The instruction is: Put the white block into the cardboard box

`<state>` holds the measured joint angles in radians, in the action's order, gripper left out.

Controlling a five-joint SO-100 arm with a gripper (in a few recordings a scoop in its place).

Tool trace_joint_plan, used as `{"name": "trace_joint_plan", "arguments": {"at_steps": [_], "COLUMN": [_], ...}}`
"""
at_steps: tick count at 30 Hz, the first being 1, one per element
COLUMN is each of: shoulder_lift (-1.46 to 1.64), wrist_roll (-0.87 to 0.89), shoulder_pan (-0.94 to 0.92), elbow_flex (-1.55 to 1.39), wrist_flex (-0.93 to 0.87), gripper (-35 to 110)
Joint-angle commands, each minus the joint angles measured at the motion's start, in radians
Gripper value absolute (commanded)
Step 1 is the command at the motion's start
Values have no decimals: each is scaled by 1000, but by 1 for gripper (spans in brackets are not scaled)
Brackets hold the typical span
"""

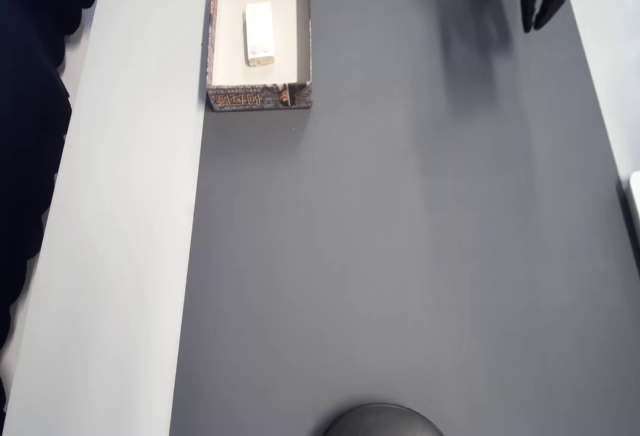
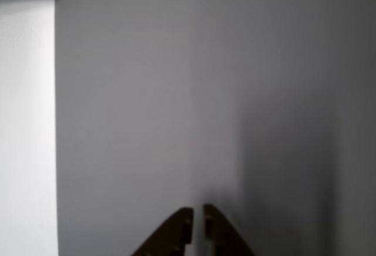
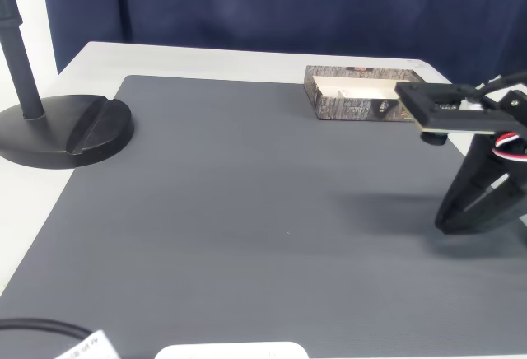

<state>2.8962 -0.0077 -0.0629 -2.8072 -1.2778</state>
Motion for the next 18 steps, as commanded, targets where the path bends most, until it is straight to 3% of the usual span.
{"name": "trace_joint_plan", "arguments": {"at_steps": [1, 18], "shoulder_lift": [71, 327], "wrist_roll": [15, -25], "shoulder_pan": [-20, -14], "elbow_flex": [-8, -183], "wrist_flex": [-38, -37], "gripper": [-2, -2]}}
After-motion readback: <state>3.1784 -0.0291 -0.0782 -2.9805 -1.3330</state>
